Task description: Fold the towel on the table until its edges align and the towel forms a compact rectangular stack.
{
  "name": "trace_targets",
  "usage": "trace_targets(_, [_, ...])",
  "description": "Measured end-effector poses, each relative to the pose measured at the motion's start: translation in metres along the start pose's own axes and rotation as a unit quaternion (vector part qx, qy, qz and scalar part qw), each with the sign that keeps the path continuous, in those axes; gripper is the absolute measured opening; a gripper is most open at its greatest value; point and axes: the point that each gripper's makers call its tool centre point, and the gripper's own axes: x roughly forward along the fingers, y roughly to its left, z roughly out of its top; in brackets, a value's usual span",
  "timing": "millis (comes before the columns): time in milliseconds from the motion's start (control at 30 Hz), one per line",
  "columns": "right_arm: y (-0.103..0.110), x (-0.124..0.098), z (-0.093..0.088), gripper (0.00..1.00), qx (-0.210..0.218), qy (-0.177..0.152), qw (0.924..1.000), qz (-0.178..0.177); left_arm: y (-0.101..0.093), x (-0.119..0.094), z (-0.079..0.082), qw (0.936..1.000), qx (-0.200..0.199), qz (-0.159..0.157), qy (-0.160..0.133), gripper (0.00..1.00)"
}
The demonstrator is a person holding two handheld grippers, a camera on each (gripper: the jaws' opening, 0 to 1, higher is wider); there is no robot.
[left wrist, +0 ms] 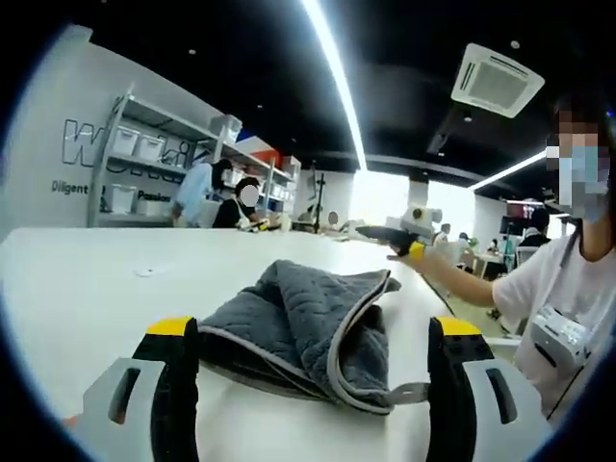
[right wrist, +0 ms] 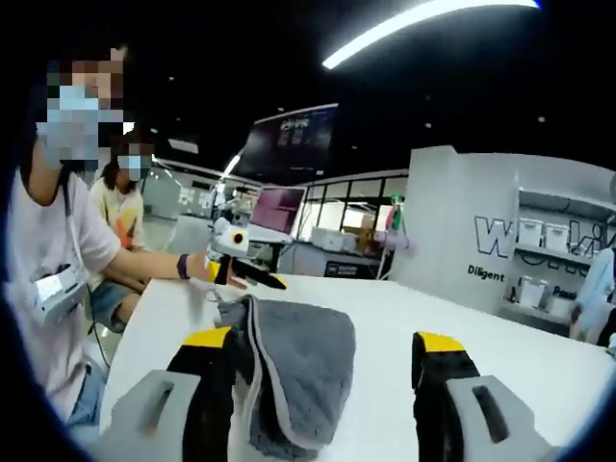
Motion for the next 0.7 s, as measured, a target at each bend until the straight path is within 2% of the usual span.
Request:
trace_targets(100, [-0.002,-0.013,-0.011,1.0,0.039,-0.025,0.9989,-0.007,-0.002,0.001,0.001,0.9999,-0.011,-0.005,-0.009,0.98])
trace_targets(367, [-0.006,-0.03,-0.031,0.99,0.048,-0.033,0.9981,-0.018,0.0,0.002,-0.002,0.9998,-0.017,-0.002,-0.008,0.98])
trace_targets(633, [-0.009,-0.034,-0.04,0.99,0.073,-0.035,0.9967,-0.004,0.004,0.002,-0.006,0.9998,-0.019,0.009,-0.005,0.98])
trace_targets(700, [-0.008,-0.035,-0.045,0.99,0.078,-0.027,0.9966,0.002,0.004,0.002,-0.006,0.9998,-0.018,0.009,-0.003,0.98])
